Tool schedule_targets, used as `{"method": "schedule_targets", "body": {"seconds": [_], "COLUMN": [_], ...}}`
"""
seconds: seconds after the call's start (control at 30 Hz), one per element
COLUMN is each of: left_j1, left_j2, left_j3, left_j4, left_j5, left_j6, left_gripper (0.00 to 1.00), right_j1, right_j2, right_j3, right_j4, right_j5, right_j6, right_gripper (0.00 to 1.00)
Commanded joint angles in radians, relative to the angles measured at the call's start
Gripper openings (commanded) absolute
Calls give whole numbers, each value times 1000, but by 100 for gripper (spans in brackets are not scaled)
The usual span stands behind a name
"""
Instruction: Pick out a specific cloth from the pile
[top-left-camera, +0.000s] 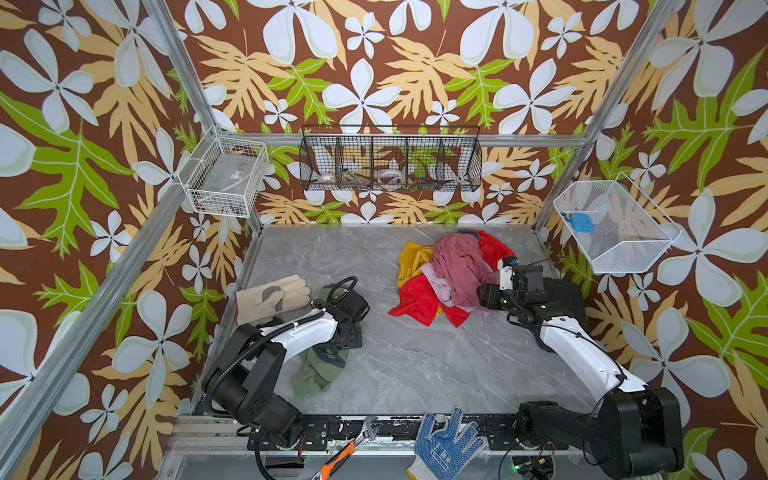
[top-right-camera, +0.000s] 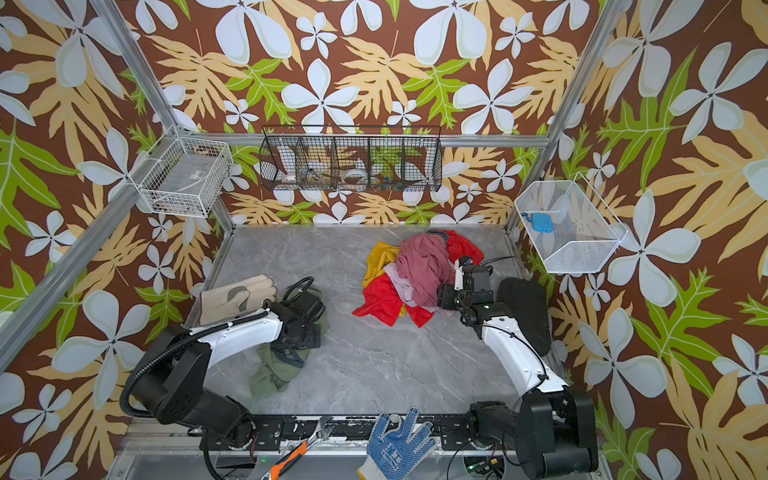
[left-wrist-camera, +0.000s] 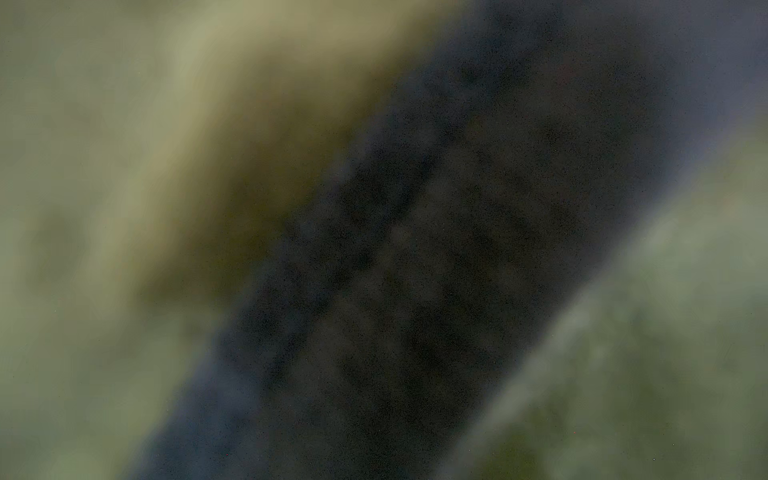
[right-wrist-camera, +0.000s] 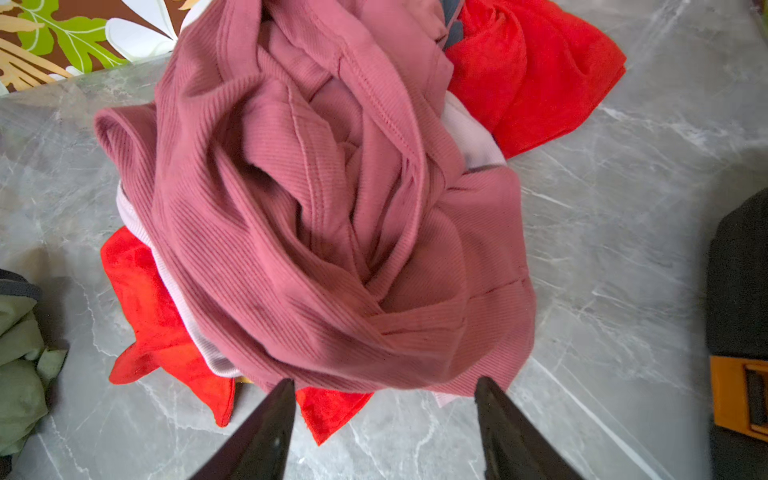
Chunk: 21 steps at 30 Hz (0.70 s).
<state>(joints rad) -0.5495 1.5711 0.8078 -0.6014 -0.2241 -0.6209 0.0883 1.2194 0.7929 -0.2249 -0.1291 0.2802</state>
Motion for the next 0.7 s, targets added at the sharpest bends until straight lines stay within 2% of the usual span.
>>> {"method": "schedule_targets", "body": {"seconds": [0.0,0.07,0.23,0.37,0.67], "left_j1": [6,13,17,19,41], "left_j2": [47,56,59,61,-15], "left_j3": [-24,-33,-37,-24,54], "left_j4": [64,89,134,150,143], "left_j5": [102,120,156,159,74], "left_j6": [47,49,62,66,35], "left_gripper": [84,72,28,1,0], "right_j1": [1,1,1,1,1], "right_j2": [14,28,57,13,-24], "right_j3": [18,33,69,48,14], "right_j4": [-4,-4,4,83,177], "right_j5": [33,33,42,65,63], "right_j6": [-7,-6,4,40,97], "right_gripper": [69,69,68,68,68]}}
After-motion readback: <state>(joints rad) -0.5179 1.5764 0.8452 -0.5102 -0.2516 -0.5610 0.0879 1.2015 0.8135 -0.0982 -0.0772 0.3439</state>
